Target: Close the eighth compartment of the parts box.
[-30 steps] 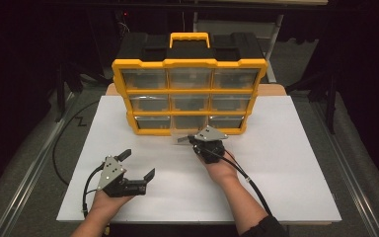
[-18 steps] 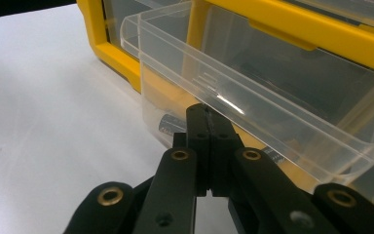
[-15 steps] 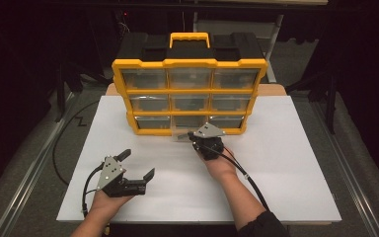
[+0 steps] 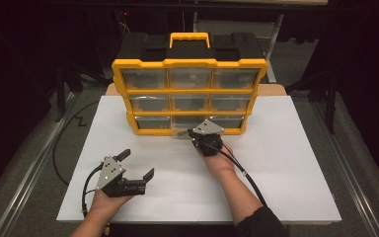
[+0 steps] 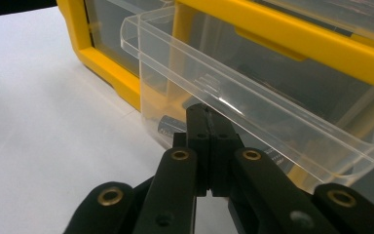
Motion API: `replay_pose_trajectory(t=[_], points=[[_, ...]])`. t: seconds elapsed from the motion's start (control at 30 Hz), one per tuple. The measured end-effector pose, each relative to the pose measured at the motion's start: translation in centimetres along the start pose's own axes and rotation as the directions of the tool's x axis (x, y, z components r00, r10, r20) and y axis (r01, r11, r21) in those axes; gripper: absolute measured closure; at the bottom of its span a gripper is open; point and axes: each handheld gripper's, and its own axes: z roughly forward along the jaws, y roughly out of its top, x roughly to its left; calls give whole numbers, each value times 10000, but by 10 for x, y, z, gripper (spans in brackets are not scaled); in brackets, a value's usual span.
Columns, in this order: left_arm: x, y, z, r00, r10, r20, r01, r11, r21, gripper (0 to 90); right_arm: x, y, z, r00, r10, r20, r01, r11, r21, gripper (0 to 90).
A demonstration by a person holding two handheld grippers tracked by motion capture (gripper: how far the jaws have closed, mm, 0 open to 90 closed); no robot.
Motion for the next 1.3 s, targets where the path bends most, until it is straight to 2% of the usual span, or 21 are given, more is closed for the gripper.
replay_pose_trajectory(t=[0.73, 1.3], points=[[1, 0, -1, 9999, -101, -8, 100, 9999, -52, 7, -8, 10, 19, 9982, -52, 591, 43, 9999, 167, 900], [1, 0, -2, 9999, -116, 19, 116, 9999, -81, 7, -13, 15, 28, 9963, -90, 854, 67, 9996, 266, 900]])
